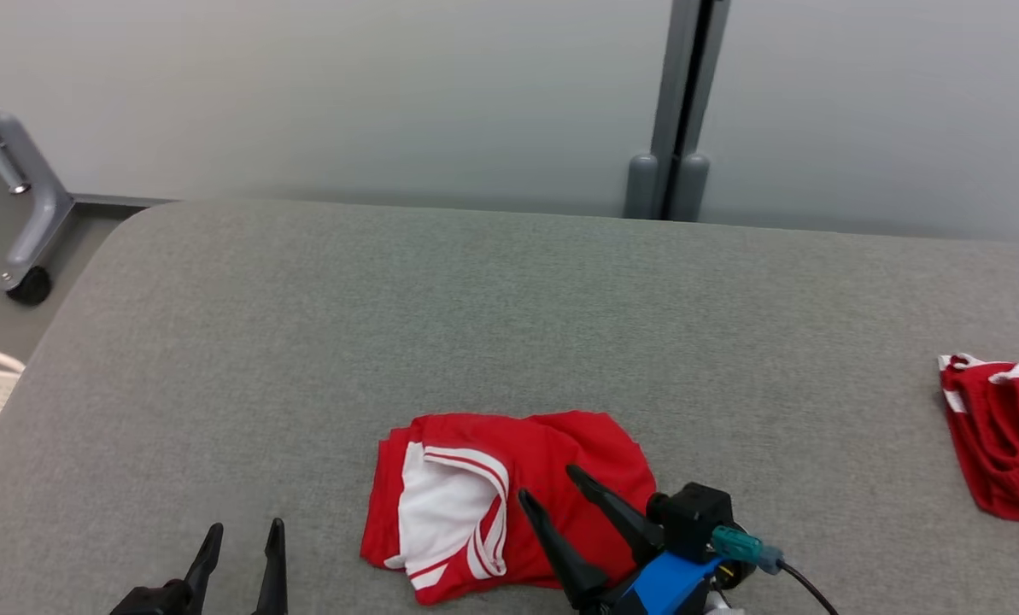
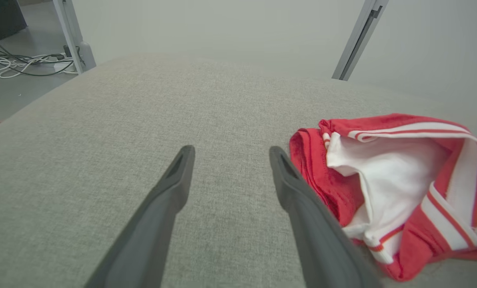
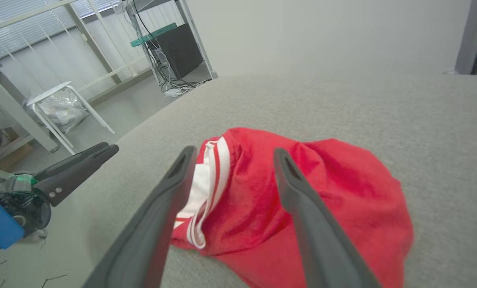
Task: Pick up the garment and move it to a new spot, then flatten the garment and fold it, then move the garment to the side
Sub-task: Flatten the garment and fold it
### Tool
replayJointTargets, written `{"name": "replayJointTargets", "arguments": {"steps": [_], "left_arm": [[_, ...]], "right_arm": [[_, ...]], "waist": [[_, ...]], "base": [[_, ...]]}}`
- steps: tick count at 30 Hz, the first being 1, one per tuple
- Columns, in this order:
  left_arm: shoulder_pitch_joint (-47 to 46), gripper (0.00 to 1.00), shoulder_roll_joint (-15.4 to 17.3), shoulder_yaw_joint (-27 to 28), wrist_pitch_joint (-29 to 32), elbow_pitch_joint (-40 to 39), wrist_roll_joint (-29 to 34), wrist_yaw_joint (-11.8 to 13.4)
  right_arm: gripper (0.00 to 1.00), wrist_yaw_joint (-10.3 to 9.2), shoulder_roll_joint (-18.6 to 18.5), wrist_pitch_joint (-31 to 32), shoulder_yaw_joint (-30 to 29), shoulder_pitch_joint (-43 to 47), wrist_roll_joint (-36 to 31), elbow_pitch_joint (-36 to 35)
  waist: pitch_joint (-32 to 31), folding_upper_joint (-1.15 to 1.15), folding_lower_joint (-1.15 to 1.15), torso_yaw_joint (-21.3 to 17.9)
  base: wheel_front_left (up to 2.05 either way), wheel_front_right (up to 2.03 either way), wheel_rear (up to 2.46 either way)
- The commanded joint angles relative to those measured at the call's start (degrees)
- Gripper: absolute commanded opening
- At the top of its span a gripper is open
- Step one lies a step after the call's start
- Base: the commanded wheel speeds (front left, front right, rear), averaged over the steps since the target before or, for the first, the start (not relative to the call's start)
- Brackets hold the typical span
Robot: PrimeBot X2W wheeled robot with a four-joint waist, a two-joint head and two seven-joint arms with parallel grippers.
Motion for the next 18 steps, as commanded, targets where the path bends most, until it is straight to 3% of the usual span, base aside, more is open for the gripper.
{"name": "replayJointTargets", "arguments": {"steps": [1, 7, 16, 17, 18], "left_arm": [[-1.18, 1.00, 0.45, -0.11, -0.10, 0.06, -0.58, 0.11], [-1.84, 1.00, 1.33, -1.20, -0.10, 0.14, -2.02, 0.11], [-2.75, 1.00, 1.89, -2.16, -0.10, -0.76, -3.66, 0.11], [-2.95, 1.00, 1.91, -2.32, -0.10, -0.89, -3.81, 0.11], [-3.23, 1.00, 1.92, -2.39, -0.11, -1.33, -4.04, 0.11]], "right_arm": [[1.00, 0.00, -0.31, -0.20, 1.53, -2.21, 1.20, 0.93], [1.00, 0.00, -0.29, -0.20, 3.65, -6.14, 2.91, 5.34], [1.00, 0.00, -0.29, -0.20, 5.01, -9.26, 2.59, 10.17], [0.86, 0.00, -0.29, -0.20, 5.14, -9.59, 2.57, 10.44], [0.64, 0.00, -0.30, -0.20, 5.28, -9.88, 2.58, 10.73]], "waist": [[1.94, 0.01, 0.00, 2.87], [3.33, 0.01, 0.00, 6.23], [5.03, 0.01, 0.00, 7.00], [5.19, 0.01, 0.00, 7.05], [5.38, 0.01, 0.00, 7.13]], "base": [[0.00, 0.00, 0.00], [0.00, 0.00, 0.00], [0.00, 0.00, 0.00], [0.00, 0.00, 0.00], [0.00, 0.00, 0.00]]}}
